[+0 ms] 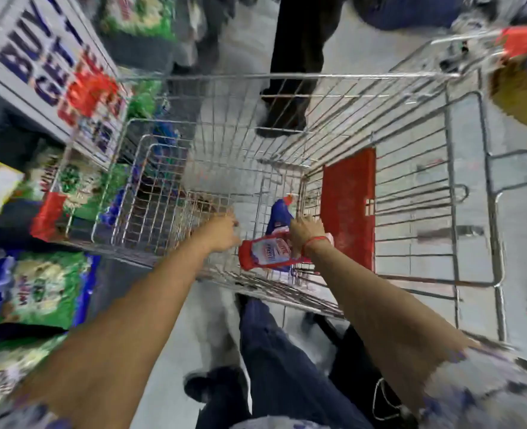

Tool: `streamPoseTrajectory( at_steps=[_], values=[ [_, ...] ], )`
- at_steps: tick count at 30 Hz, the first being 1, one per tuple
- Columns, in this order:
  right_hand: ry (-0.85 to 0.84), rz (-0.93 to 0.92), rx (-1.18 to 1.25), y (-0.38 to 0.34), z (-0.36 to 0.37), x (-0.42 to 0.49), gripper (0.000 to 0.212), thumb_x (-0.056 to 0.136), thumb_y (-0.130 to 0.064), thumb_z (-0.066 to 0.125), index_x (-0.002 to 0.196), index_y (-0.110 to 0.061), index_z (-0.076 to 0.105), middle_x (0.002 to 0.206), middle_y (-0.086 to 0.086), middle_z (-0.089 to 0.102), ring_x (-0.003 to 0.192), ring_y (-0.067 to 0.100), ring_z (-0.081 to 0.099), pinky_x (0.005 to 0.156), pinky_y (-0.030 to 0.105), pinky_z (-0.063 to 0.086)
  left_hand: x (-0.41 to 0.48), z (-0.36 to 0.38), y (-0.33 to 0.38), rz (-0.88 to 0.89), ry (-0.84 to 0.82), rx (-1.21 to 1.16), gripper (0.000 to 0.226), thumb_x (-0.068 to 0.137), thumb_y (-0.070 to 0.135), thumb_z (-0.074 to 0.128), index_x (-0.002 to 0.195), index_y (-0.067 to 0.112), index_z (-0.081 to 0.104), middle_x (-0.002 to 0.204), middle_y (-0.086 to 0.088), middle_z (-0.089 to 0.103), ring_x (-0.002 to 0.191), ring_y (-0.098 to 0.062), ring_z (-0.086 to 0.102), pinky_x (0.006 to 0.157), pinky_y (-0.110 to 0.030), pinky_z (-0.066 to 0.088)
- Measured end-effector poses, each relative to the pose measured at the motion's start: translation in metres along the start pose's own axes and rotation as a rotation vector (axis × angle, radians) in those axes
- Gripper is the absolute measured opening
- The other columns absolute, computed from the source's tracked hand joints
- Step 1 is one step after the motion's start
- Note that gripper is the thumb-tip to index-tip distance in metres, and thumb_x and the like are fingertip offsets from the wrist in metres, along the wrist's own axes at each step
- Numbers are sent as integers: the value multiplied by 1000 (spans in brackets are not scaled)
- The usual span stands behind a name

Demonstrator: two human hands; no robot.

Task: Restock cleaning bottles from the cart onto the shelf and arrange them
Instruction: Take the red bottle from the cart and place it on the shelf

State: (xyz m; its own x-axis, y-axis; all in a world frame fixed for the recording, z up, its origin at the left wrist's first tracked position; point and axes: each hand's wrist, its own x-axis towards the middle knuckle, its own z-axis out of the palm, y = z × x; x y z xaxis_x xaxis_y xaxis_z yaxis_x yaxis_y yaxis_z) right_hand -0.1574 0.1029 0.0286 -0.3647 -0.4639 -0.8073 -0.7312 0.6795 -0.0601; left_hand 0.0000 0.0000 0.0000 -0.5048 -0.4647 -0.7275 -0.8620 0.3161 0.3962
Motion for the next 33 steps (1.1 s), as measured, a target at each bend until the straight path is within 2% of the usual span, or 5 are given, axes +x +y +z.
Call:
streamPoseTrajectory(
  at_steps=[6,15,20,28,33],
  values=[
    [-91,-152,-332,4,10,42,65,48,-39,87,103,-12,64,102,10,69,95,29,66,78,36,54,18,31,16,22,-164,102,63,75,25,70,131,13,43,129,-8,55,118,-26,52,102,-43,44],
    [7,-474,-675,-43,-31,27,57,56,-24,84,106,-8,60,109,10,67,99,27,62,73,32,50,7,18,1,-40,-66,-66,94,63,20,79,142,24,28,145,-8,41,131,-28,40,110,-49,35],
    [79,-705,-922,-98,-92,-16,62,59,-34,82,112,-11,60,115,9,64,105,28,60,79,35,49,-21,-11,-10,42,12,-375,91,58,22,85,135,15,37,129,-5,56,117,-25,54,102,-39,43],
    [398,-1044,-1009,-203,-161,-127,40,66,-28,76,100,-13,61,104,11,67,99,31,61,71,34,45,-100,-65,-46,80,500,-889,46,58,12,85,99,9,65,73,13,71,70,-5,66,76,-20,54],
    [769,-1306,-595,-253,-159,-178,74,64,-38,73,130,-19,46,134,10,48,128,30,39,105,45,29,-167,-99,-80,76,823,-1024,40,48,24,84,85,24,68,58,30,67,67,-1,64,66,-17,55]
  ],
)
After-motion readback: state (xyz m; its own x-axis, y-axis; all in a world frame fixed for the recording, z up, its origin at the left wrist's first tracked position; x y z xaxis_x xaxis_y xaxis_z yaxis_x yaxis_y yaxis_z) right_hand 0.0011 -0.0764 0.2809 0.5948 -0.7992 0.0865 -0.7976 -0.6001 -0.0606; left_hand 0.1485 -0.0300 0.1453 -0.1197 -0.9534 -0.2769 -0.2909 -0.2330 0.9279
